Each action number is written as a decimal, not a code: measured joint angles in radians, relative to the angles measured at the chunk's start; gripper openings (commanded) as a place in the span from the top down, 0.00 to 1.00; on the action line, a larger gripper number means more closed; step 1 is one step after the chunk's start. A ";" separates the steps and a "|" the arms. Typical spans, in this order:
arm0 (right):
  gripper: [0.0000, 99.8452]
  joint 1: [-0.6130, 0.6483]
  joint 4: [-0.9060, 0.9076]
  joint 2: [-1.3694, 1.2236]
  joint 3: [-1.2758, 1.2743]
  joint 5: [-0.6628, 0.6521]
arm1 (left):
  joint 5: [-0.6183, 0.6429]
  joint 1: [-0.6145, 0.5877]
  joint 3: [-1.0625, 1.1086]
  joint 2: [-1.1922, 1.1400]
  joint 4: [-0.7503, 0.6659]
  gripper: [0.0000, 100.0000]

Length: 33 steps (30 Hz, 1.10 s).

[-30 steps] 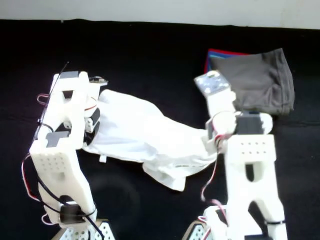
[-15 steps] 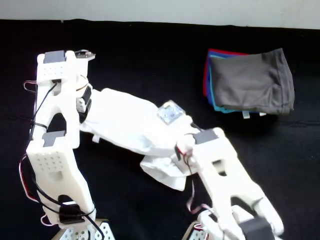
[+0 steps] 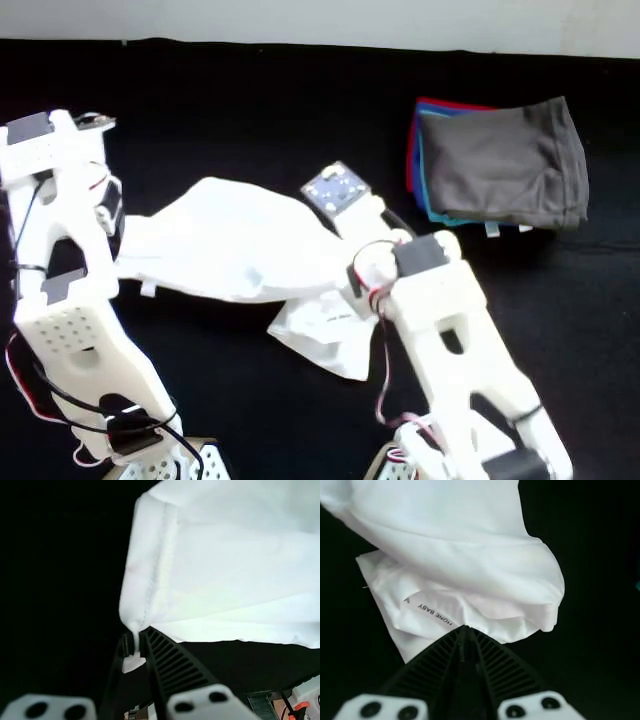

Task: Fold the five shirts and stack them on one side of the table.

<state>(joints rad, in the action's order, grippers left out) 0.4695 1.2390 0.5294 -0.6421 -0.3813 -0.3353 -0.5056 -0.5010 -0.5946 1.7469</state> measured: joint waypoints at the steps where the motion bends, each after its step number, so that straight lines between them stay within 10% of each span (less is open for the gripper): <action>1: 0.99 0.021 0.021 0.034 -0.012 0.000 | -0.009 -0.003 0.012 0.000 0.002 0.99; 11: 0.86 0.043 -0.066 0.069 -0.003 0.118 | -0.121 -0.130 0.172 0.000 0.003 0.99; 33: 0.86 0.259 0.052 -1.318 1.387 0.239 | -0.153 -0.241 0.288 -0.002 0.003 0.99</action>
<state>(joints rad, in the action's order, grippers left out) 0.7288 1.2912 -0.7887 0.7449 -0.1419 -0.4887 -0.7465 -0.2125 -0.5961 1.7499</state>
